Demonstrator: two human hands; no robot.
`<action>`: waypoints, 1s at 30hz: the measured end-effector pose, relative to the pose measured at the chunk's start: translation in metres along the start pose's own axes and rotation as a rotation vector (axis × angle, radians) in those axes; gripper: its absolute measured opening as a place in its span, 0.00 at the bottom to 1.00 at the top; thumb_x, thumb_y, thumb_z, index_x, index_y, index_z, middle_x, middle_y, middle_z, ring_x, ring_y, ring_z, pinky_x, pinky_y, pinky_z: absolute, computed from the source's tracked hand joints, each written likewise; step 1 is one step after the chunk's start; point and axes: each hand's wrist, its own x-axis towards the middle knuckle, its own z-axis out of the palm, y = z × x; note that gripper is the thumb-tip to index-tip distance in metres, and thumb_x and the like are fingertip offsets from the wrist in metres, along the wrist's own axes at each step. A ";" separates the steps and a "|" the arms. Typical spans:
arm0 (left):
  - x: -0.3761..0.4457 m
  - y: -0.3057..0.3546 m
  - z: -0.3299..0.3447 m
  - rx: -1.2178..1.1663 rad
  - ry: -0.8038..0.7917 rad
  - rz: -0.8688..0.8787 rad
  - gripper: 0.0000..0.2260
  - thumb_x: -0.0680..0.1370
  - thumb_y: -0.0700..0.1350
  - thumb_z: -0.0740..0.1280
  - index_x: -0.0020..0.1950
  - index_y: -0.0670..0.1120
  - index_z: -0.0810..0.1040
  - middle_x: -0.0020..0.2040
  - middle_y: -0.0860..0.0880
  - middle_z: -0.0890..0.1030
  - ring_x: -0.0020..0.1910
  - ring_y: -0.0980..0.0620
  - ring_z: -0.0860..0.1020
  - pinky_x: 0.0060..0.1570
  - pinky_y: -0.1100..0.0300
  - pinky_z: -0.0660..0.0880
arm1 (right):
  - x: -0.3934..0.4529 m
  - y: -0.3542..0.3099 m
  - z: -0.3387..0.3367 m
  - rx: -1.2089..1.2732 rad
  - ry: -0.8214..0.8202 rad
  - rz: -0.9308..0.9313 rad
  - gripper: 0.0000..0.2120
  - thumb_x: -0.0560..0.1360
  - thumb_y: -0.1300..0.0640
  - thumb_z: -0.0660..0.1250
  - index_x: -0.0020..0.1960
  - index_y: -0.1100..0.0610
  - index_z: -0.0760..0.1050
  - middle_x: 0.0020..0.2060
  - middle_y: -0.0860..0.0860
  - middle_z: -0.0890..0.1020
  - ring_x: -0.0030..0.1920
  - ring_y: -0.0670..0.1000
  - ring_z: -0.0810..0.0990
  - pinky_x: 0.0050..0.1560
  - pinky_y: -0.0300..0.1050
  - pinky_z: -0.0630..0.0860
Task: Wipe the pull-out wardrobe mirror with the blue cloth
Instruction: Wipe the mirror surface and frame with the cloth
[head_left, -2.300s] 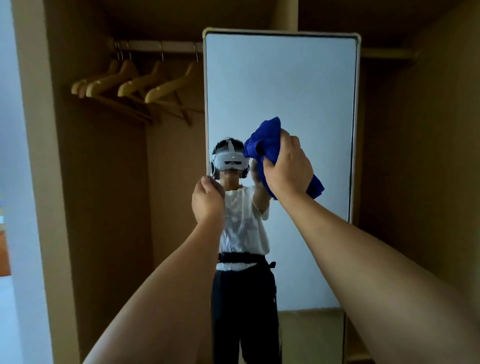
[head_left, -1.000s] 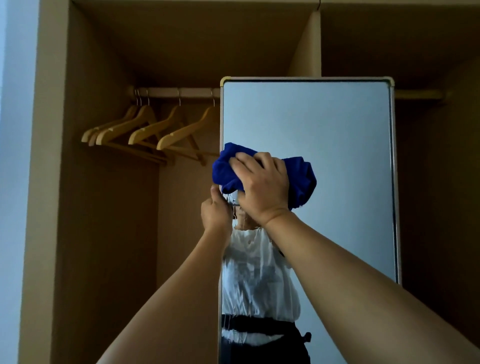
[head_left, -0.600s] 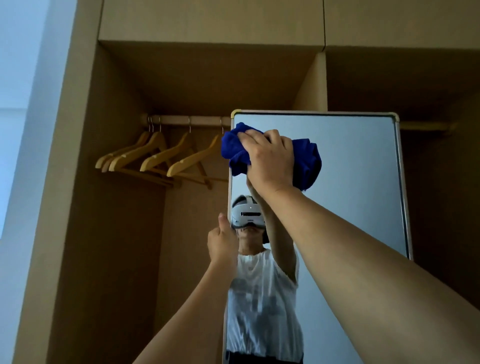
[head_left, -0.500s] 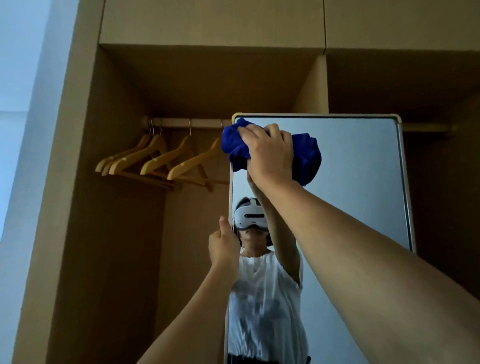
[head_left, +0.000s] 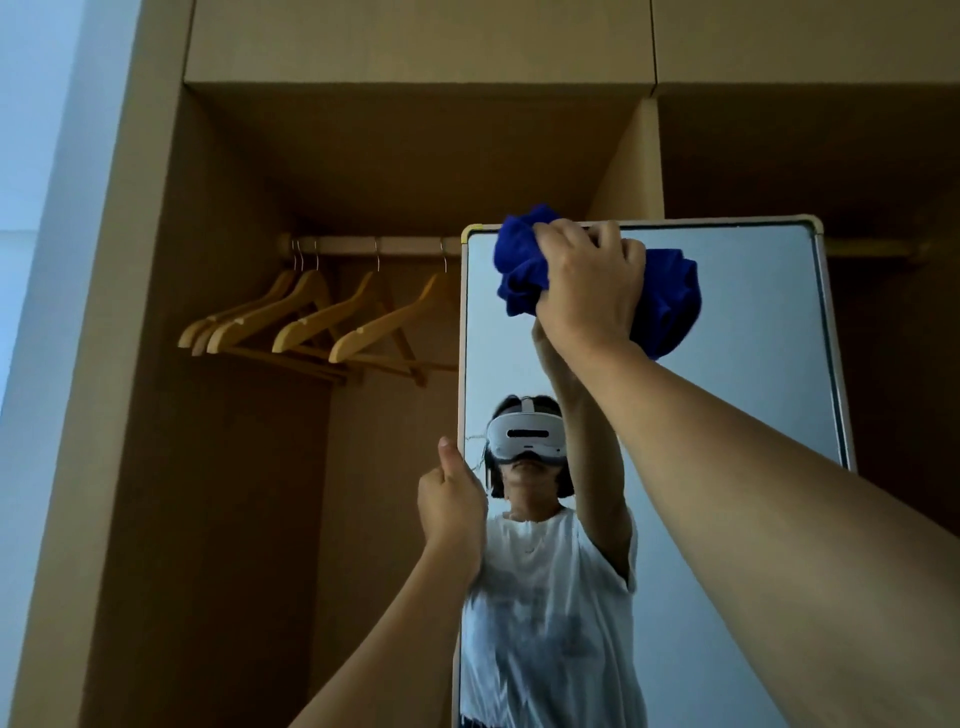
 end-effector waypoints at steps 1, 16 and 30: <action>0.000 0.000 0.000 -0.005 -0.004 0.002 0.24 0.81 0.56 0.52 0.29 0.44 0.65 0.25 0.47 0.68 0.28 0.49 0.68 0.33 0.56 0.66 | 0.000 0.002 0.000 -0.013 0.001 0.009 0.19 0.72 0.62 0.68 0.62 0.54 0.73 0.58 0.51 0.79 0.57 0.57 0.73 0.53 0.52 0.65; 0.001 -0.005 0.000 -0.018 -0.002 -0.020 0.26 0.79 0.60 0.53 0.27 0.45 0.66 0.24 0.48 0.69 0.26 0.50 0.68 0.33 0.54 0.67 | 0.006 -0.047 0.007 0.024 -0.101 -0.095 0.22 0.76 0.59 0.64 0.69 0.53 0.67 0.65 0.50 0.74 0.62 0.56 0.69 0.58 0.52 0.63; -0.002 -0.002 0.001 0.029 0.032 0.000 0.26 0.80 0.60 0.52 0.29 0.45 0.67 0.25 0.48 0.70 0.27 0.50 0.70 0.33 0.56 0.67 | -0.003 -0.016 -0.001 -0.065 -0.042 0.020 0.22 0.74 0.59 0.67 0.67 0.55 0.69 0.63 0.53 0.76 0.59 0.59 0.72 0.55 0.54 0.67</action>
